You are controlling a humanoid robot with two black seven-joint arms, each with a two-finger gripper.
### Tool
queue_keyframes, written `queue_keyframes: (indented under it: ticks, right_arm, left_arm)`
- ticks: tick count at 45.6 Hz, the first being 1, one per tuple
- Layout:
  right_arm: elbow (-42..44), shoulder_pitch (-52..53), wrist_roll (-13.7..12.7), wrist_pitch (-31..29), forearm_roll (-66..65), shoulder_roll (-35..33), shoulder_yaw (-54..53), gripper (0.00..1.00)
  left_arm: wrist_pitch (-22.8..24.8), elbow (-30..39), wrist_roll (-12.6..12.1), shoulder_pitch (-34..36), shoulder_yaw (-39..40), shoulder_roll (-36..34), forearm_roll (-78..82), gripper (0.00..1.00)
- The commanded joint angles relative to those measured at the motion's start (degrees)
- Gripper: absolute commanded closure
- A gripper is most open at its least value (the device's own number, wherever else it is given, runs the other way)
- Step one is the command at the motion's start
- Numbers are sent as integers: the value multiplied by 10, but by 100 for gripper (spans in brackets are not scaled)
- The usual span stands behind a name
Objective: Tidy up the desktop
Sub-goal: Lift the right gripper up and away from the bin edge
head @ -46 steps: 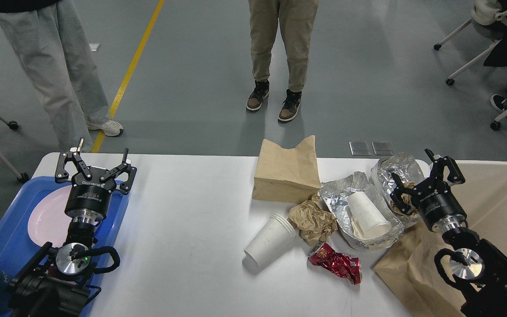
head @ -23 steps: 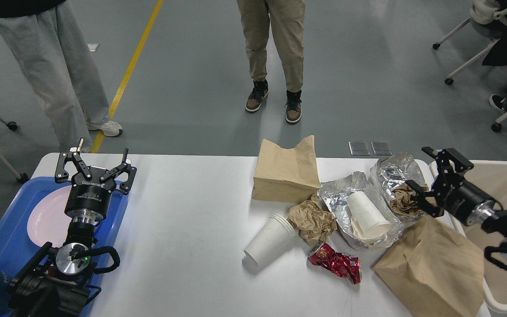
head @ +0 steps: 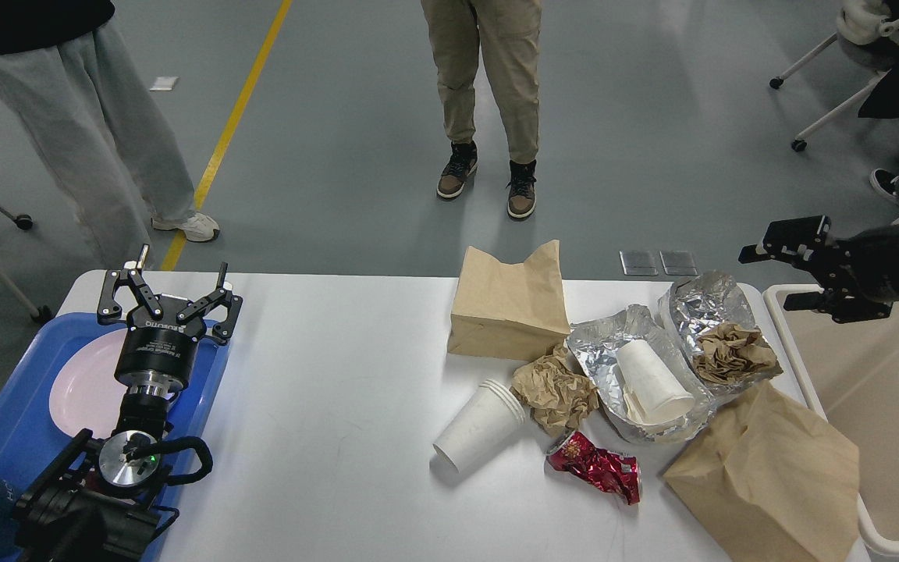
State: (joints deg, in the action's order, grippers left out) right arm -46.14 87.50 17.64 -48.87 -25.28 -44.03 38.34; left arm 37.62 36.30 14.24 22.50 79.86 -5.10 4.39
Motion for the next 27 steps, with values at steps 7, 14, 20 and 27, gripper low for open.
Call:
queue_keyframes:
  ticks: [7,14,20,27]
  right_arm:
    - [-130,274,-9,-55,15,148,315,0]
    - [-214,350,-22,-53,70,264,449,0]
    - [-263,402,-73,-54,104,298,473,0]
    - [-373,491,-180,-43,115,240,433,3]
  left_arm:
    - [0,0,0,0,-1,0,0,4]
    - [0,0,0,0,-1,0,0,4]
    - [0,0,0,0,0,0,0,4]
    - [0,1,0,0,0,0,0,4]
